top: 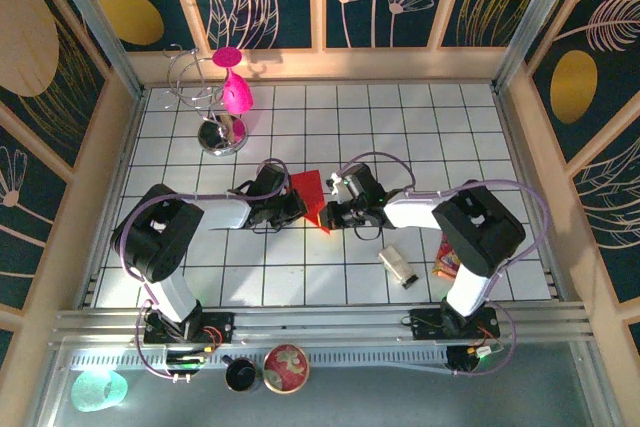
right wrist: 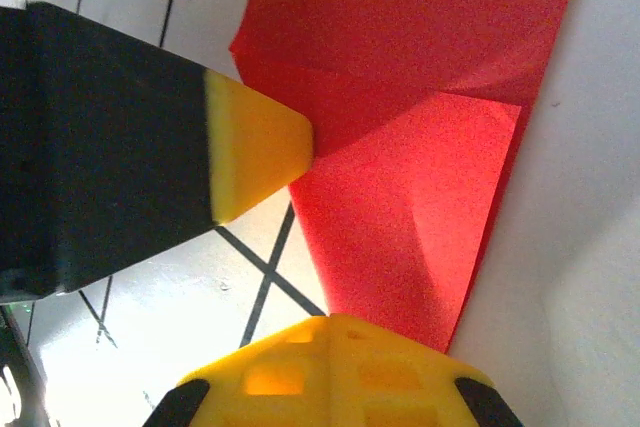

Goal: Fold a paper plane with a square sheet of paper (pick it up from the middle)
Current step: Third fold the triangle at the center of the table.

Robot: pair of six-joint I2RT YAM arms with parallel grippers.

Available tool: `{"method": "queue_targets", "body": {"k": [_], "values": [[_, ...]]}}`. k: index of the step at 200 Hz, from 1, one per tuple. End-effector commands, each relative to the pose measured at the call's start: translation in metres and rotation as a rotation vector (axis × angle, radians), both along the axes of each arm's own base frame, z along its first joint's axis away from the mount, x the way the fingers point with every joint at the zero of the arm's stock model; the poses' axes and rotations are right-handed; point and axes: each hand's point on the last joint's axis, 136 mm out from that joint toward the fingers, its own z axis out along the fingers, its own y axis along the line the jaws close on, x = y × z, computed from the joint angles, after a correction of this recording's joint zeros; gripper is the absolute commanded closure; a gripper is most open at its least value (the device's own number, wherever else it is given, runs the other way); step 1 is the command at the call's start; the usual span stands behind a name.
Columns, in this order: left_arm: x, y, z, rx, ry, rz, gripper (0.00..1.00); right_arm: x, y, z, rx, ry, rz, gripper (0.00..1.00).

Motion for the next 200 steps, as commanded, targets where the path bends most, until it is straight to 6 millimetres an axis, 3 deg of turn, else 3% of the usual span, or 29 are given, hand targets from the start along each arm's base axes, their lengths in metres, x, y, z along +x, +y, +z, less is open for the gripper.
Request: {"method": "queue_targets", "body": {"k": [1,53,94,131,200], "values": [[-0.007,0.002,-0.011,0.034,0.044,-0.019,0.93,0.003,0.008,-0.002,0.001,0.008,0.019,1.0],[0.003,-0.012,0.02,-0.012,-0.035,-0.081,0.93,-0.004,-0.011,-0.033,-0.123,0.06,-0.019,1.0],[-0.005,-0.02,0.02,-0.02,-0.029,-0.105,0.95,-0.006,-0.019,-0.044,-0.172,0.092,-0.044,1.0],[-0.011,-0.029,0.008,-0.02,0.001,-0.135,0.95,-0.01,-0.021,-0.049,-0.182,0.122,-0.054,1.0],[-0.005,0.006,-0.022,0.105,0.034,-0.05,0.94,-0.022,-0.047,-0.071,-0.301,0.158,-0.075,1.0]]}}
